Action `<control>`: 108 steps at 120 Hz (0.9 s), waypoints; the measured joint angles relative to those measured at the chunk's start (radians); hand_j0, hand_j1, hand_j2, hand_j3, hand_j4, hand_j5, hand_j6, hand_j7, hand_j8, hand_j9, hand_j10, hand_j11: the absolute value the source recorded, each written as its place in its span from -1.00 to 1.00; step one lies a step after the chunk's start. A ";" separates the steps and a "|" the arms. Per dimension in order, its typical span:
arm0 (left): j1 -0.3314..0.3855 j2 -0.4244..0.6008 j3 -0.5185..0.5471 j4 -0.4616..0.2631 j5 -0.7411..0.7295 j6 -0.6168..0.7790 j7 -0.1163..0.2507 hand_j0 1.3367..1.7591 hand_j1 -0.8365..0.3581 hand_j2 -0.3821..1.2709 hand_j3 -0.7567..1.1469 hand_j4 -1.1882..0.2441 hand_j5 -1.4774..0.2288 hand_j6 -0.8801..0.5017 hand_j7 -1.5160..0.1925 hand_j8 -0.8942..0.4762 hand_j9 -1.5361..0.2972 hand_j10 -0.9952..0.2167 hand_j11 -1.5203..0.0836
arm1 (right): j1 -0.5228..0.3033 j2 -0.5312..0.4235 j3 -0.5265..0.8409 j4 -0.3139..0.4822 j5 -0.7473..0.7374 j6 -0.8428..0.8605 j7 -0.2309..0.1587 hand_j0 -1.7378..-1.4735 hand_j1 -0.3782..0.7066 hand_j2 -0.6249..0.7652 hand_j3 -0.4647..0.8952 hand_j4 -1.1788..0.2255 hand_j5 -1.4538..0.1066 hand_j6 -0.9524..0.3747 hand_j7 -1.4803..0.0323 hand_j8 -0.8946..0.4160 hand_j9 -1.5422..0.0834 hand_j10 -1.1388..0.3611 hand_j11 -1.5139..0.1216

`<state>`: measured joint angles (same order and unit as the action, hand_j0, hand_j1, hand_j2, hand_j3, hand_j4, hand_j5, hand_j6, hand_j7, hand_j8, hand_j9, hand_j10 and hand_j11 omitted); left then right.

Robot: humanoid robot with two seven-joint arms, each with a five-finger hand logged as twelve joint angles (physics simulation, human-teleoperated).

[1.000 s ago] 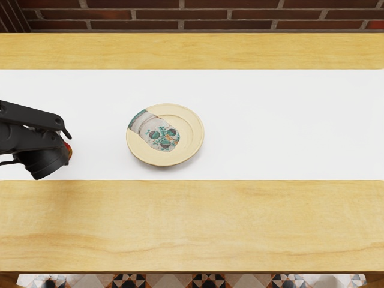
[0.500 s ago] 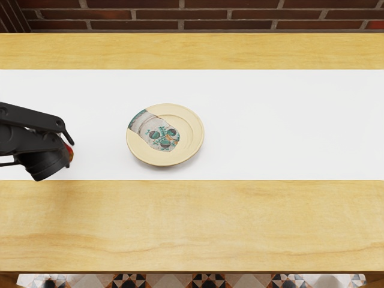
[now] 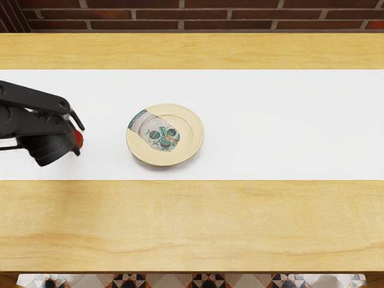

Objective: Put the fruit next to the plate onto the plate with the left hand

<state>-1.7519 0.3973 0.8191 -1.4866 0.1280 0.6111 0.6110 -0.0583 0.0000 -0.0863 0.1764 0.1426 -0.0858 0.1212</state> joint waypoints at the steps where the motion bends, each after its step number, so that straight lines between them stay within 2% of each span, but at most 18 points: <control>1: -0.006 0.000 0.000 -0.003 -0.003 0.000 0.000 0.51 -0.10 0.19 -0.20 -0.32 -0.38 -0.50 -0.33 -0.47 -0.35 -0.52 -0.28 | 0.000 0.000 0.000 0.000 0.000 0.000 0.000 -0.40 -0.87 -0.11 -0.32 0.63 0.81 0.38 0.90 0.31 0.84 0.47 0.80; 7: -0.051 -0.008 0.000 -0.022 -0.025 0.000 0.000 0.51 -0.09 0.12 -0.20 -0.31 -0.39 -0.49 -0.34 -0.46 -0.35 -0.51 -0.27 | 0.000 0.000 0.000 0.000 0.000 0.000 0.000 -0.40 -0.87 -0.11 -0.32 0.63 0.81 0.38 0.90 0.31 0.84 0.47 0.80; 24: -0.127 -0.079 -0.002 -0.053 -0.094 -0.001 0.000 0.51 -0.13 0.20 -0.20 -0.31 -0.40 -0.49 -0.34 -0.46 -0.35 -0.50 -0.28 | 0.000 0.000 0.000 0.000 0.000 0.000 0.000 -0.40 -0.87 -0.11 -0.32 0.63 0.81 0.38 0.90 0.31 0.84 0.47 0.80; 30: -0.174 -0.109 -0.002 -0.063 -0.125 -0.001 0.000 0.51 -0.15 0.22 -0.20 -0.31 -0.40 -0.46 -0.35 -0.43 -0.35 -0.48 -0.27 | 0.000 0.000 0.000 0.000 0.000 0.000 0.000 -0.40 -0.87 -0.11 -0.32 0.63 0.81 0.38 0.90 0.31 0.84 0.47 0.80; 35: -0.203 -0.137 -0.002 -0.070 -0.151 -0.001 0.000 0.51 -0.16 0.23 -0.20 -0.31 -0.39 -0.45 -0.34 -0.46 -0.35 -0.49 -0.27 | 0.000 0.000 0.000 0.000 0.000 0.000 0.000 -0.40 -0.87 -0.11 -0.32 0.63 0.81 0.38 0.90 0.31 0.84 0.47 0.80; 45: -0.265 -0.214 -0.002 -0.078 -0.211 -0.003 0.000 0.52 -0.22 0.30 -0.20 -0.30 -0.40 -0.40 -0.34 -0.39 -0.34 -0.48 -0.27 | 0.000 0.000 -0.001 0.000 0.000 0.000 0.000 -0.40 -0.87 -0.11 -0.32 0.63 0.81 0.38 0.90 0.31 0.84 0.47 0.80; 49: -0.285 -0.249 -0.003 -0.079 -0.235 -0.003 0.000 0.52 -0.23 0.27 -0.20 -0.30 -0.40 -0.40 -0.34 -0.39 -0.34 -0.49 -0.27 | 0.000 0.000 -0.001 0.000 0.000 0.000 0.000 -0.40 -0.87 -0.11 -0.32 0.63 0.81 0.38 0.90 0.31 0.84 0.47 0.80; 63: -0.317 -0.326 -0.008 -0.075 -0.313 -0.004 -0.001 0.52 -0.37 0.48 -0.20 -0.29 -0.41 -0.37 -0.34 -0.35 -0.34 -0.48 -0.27 | 0.000 0.000 -0.001 0.000 0.000 0.000 0.000 -0.40 -0.87 -0.11 -0.32 0.63 0.81 0.38 0.90 0.31 0.84 0.47 0.80; 90: -0.303 -0.396 -0.016 -0.045 -0.362 -0.003 0.000 0.51 -0.37 0.37 -0.20 -0.29 -0.41 -0.36 -0.34 -0.35 -0.34 -0.50 -0.27 | 0.000 0.000 -0.001 0.000 0.000 0.000 0.000 -0.40 -0.87 -0.11 -0.32 0.63 0.81 0.38 0.90 0.31 0.84 0.47 0.80; 98: -0.304 -0.397 -0.016 -0.035 -0.367 -0.002 0.000 0.52 -0.30 0.24 -0.20 -0.25 -0.34 -0.39 -0.28 -0.38 -0.29 -0.45 -0.21 | 0.000 0.000 -0.001 0.000 0.000 0.000 0.000 -0.40 -0.87 -0.11 -0.32 0.63 0.81 0.38 0.90 0.31 0.84 0.47 0.80; 108: -0.307 -0.397 -0.017 -0.030 -0.375 -0.001 0.000 0.52 -0.09 0.01 -0.20 -0.10 -0.15 -0.33 -0.09 -0.31 -0.12 -0.27 -0.02 | 0.000 0.000 -0.001 0.000 -0.001 0.000 0.000 -0.40 -0.87 -0.11 -0.32 0.63 0.81 0.38 0.90 0.31 0.84 0.47 0.80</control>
<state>-2.0586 0.0000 0.8025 -1.5161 -0.2470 0.6102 0.6108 -0.0583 0.0000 -0.0872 0.1764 0.1419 -0.0858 0.1212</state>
